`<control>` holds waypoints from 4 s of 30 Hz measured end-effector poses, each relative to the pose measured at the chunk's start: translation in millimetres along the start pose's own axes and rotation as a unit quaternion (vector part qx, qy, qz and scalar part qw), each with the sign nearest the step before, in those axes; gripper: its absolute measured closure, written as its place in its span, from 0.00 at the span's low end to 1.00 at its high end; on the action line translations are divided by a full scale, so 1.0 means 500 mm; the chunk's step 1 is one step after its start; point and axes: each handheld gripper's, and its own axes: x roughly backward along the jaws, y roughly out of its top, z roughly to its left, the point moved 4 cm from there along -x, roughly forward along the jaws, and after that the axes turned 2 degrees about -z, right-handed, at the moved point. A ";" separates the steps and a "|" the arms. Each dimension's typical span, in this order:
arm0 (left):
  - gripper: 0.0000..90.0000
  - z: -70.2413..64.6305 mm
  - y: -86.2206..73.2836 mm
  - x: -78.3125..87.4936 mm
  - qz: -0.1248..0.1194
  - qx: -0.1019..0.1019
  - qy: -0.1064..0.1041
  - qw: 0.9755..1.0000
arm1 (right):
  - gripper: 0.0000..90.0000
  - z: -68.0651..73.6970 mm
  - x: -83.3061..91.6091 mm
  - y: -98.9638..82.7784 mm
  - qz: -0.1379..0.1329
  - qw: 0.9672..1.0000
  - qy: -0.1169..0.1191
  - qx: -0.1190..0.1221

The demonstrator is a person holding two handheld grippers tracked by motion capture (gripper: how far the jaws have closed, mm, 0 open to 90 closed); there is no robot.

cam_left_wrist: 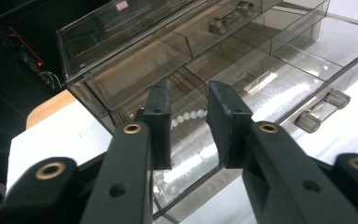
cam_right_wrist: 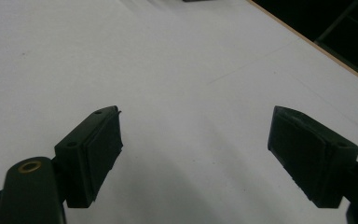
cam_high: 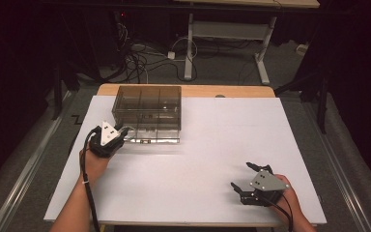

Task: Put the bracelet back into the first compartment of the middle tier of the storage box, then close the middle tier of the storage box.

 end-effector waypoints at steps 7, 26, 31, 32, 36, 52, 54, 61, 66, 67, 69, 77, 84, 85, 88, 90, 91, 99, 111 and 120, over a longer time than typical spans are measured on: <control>0.68 -0.009 0.006 0.005 -0.004 -0.007 -0.005 1.000 | 0.20 -0.003 0.001 0.001 -0.003 1.000 -0.005 -0.005; 0.28 -0.034 0.014 0.009 -0.009 -0.018 -0.001 1.000 | 0.20 -0.004 0.002 0.000 -0.003 1.000 -0.004 -0.002; 0.27 -0.037 0.017 0.011 -0.015 -0.022 -0.010 1.000 | 0.20 -0.004 0.002 0.000 -0.003 1.000 -0.004 -0.005; 0.27 -0.039 0.016 0.012 -0.012 -0.019 -0.012 1.000 | 0.20 -0.004 0.002 0.000 -0.003 1.000 -0.004 -0.003; 0.27 -0.043 0.018 0.015 -0.007 -0.032 -0.014 0.999 | 0.20 -0.003 0.001 0.000 -0.003 1.000 -0.004 -0.005; 0.53 -0.086 0.026 0.033 0.003 -0.043 -0.054 0.998 | 0.20 -0.001 -0.001 0.001 0.002 1.000 -0.003 -0.008; 0.60 -0.089 0.025 0.034 0.002 -0.043 -0.059 0.997 | 0.20 0.001 -0.001 0.001 0.002 1.000 -0.002 -0.006; 0.80 -0.093 0.013 0.038 0.001 -0.042 -0.059 0.997 | 0.20 -0.001 0.000 0.000 0.001 1.000 -0.003 -0.008; 0.92 -0.094 0.003 0.040 0.003 -0.044 -0.064 0.997 | 0.20 0.001 0.000 0.000 0.002 1.000 -0.002 -0.004; 0.94 -0.093 0.002 0.040 0.005 -0.044 -0.065 0.997 | 0.20 0.000 0.000 0.000 0.002 1.000 -0.002 -0.005; 0.97 -0.093 0.001 0.041 0.007 -0.047 -0.066 0.997 | 0.20 -0.001 0.000 0.000 0.002 1.000 -0.004 -0.005; 0.97 -0.097 -0.013 0.030 0.019 -0.045 -0.074 0.996 | 0.20 -0.001 -0.002 -0.001 0.003 1.000 -0.003 -0.006; 0.97 -0.094 -0.020 0.012 0.026 -0.039 -0.075 0.996 | 0.20 -0.004 -0.004 -0.002 0.006 1.000 -0.005 -0.007; 0.97 -0.093 -0.020 0.011 0.027 -0.041 -0.075 0.996 | 0.20 -0.005 -0.005 -0.002 0.006 1.000 -0.005 -0.007; 0.97 -0.092 -0.020 0.008 0.026 -0.038 -0.074 0.996 | 0.20 -0.005 -0.005 -0.002 0.006 1.000 -0.007 -0.010; 0.97 -0.092 -0.021 0.004 0.028 -0.041 -0.074 0.996 | 0.20 -0.005 -0.005 -0.002 0.006 1.000 -0.006 -0.009; 0.97 -0.092 -0.022 0.003 0.029 -0.041 -0.074 0.996 | 0.20 -0.004 -0.005 -0.002 0.007 1.000 -0.006 -0.009; 0.97 -0.092 -0.027 -0.003 0.035 -0.045 -0.066 0.996 | 0.20 -0.004 -0.005 -0.004 0.008 1.000 -0.006 -0.007; 0.97 -0.090 -0.033 -0.017 0.045 -0.043 -0.058 0.996 | 0.20 -0.004 -0.007 -0.003 0.008 1.000 -0.004 -0.005; 0.97 -0.095 -0.028 -0.021 0.048 -0.053 -0.054 0.996 | 0.20 0.002 -0.004 -0.006 0.007 1.000 0.000 0.002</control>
